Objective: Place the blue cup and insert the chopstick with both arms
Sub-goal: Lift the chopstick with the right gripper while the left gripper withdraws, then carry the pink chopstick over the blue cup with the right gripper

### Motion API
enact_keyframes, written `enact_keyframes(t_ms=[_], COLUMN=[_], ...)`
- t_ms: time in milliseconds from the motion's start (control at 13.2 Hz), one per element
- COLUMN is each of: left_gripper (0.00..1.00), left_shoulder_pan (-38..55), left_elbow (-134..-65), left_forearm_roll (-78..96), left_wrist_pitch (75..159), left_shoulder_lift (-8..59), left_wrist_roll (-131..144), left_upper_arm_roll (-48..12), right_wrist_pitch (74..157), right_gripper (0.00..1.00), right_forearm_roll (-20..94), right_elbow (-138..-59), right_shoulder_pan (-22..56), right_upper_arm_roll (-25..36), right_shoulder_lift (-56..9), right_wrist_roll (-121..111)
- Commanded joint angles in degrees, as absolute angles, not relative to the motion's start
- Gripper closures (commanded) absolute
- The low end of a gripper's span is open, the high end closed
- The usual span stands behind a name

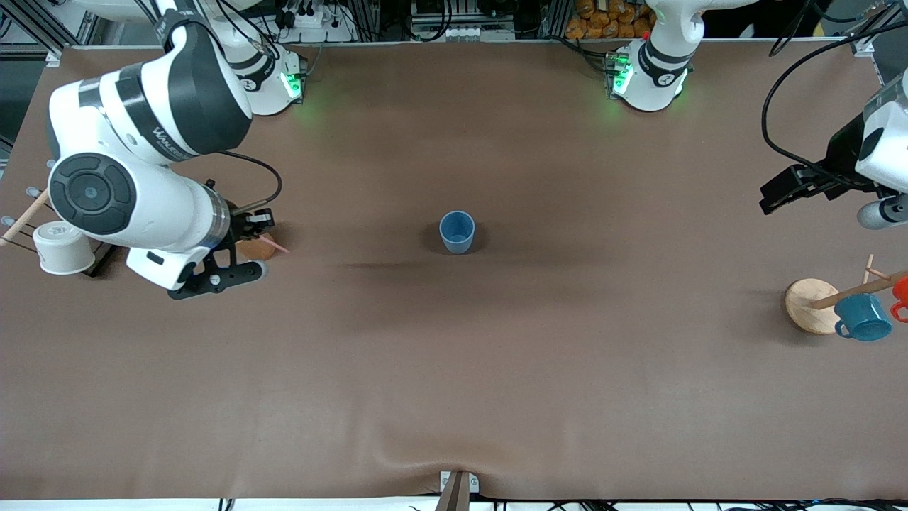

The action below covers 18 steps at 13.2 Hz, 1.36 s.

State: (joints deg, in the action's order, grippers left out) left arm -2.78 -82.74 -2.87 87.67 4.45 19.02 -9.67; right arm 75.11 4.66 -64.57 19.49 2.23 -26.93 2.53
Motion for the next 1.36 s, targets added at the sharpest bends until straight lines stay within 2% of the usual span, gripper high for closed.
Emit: enact_keyframes(t_ms=[0, 152, 303, 986, 1289], left_gripper=[0.00, 0.00, 0.00, 0.00, 0.00], left_shoulder_pan=[-4.2, -3.7, 0.1, 0.3, 1.6], left_elbow=[-84.5, -85.9, -85.8, -85.6, -85.5], left_forearm_roll=[-2.9, -2.9, -2.9, -1.2, -1.2], left_wrist_pitch=[87.3, 87.1, 86.5, 86.3, 86.3], left_shoulder_lift=[2.1, 0.8, 0.6, 0.2, 0.2], left_wrist_roll=[14.9, 13.1, 9.7, 7.9, 7.9], left_upper_arm_roll=[-10.3, -8.5, -2.9, -2.6, -2.5], right_wrist_pitch=[78.0, 81.7, 83.9, 93.3, 94.7], right_gripper=[1.00, 1.00, 1.00, 1.00, 1.00], right_forearm_roll=[8.8, 10.3, 11.3, 14.2, 14.5], right_elbow=[-66.1, -67.0, -67.9, -69.0, -69.5], right_shoulder_pan=[19.5, 21.1, 23.3, 34.4, 38.1], right_upper_arm_roll=[2.4, 2.3, 2.3, 2.3, 2.2], right_shoulder_lift=[-26.5, -27.0, -27.0, -27.4, -28.1], right_wrist_roll=[2.1, 2.1, 2.1, 10.7, 11.1])
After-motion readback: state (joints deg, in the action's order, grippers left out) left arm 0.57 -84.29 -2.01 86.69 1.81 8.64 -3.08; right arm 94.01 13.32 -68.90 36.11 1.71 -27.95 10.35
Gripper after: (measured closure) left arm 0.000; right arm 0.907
